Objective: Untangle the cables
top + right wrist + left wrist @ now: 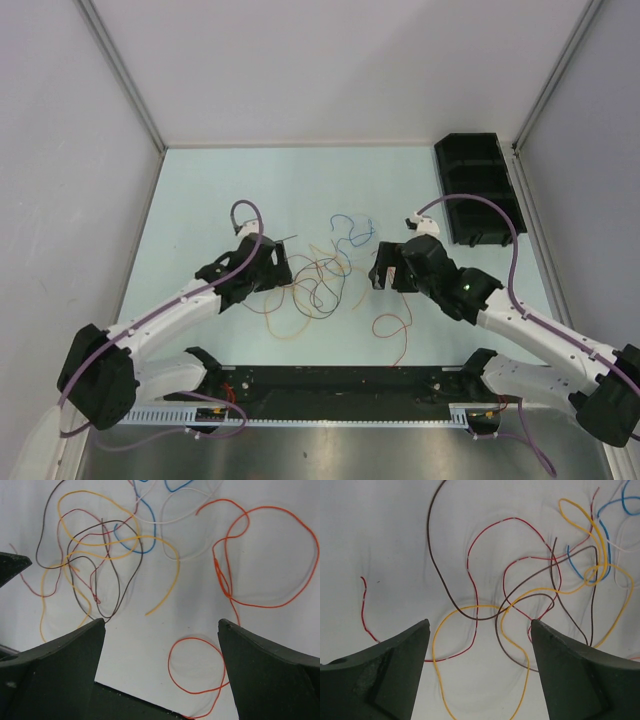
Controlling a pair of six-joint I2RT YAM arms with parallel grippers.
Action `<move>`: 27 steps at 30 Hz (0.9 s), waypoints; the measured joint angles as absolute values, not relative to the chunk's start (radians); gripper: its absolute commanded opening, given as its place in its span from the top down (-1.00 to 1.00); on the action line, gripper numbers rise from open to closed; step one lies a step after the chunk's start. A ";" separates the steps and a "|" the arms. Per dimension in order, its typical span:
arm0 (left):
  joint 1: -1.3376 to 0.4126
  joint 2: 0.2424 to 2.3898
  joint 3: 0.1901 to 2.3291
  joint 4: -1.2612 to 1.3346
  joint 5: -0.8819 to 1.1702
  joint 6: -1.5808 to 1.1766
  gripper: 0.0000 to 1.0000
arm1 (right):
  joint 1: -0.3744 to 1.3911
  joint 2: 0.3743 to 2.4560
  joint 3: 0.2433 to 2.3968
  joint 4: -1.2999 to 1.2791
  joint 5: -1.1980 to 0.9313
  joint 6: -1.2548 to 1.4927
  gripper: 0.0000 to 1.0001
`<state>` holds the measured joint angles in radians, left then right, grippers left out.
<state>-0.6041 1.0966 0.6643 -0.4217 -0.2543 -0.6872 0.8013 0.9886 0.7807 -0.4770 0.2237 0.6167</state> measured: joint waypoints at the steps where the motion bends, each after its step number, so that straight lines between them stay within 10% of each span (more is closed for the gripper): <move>1: -0.609 1.111 0.664 -0.420 -0.264 -0.704 -0.66 | 0.801 0.988 0.780 -0.487 0.236 0.621 -0.99; 27: -0.455 1.266 0.466 -0.019 -0.224 -0.997 -0.03 | 0.804 1.022 0.727 -0.505 0.239 0.673 -1.00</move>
<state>-0.4553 1.2659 0.4664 -0.0193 -0.2237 -0.9970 0.8036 1.0222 0.7269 -0.5049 0.2394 0.6731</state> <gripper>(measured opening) 0.575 0.995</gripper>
